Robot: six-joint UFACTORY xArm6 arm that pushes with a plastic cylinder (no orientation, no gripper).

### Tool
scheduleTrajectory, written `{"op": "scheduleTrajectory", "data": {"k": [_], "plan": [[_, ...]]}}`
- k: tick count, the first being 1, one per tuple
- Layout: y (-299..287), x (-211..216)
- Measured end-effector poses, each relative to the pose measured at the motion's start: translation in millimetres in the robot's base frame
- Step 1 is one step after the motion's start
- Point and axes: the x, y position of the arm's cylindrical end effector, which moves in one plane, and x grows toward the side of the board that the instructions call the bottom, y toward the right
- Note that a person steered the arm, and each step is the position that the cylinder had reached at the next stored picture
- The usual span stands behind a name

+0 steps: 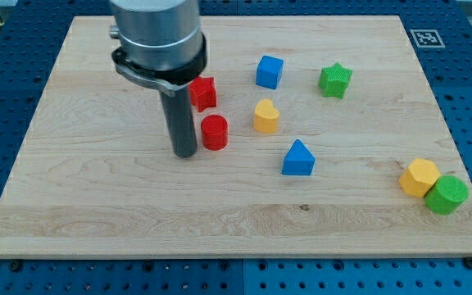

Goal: Place the blue triangle at the bottom side of the yellow hexagon

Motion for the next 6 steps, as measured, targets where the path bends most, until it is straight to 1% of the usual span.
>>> {"op": "scheduleTrajectory", "data": {"k": [2, 5, 6], "plan": [[93.7, 3.7], [212.0, 41.3], [241.2, 59.5]]}}
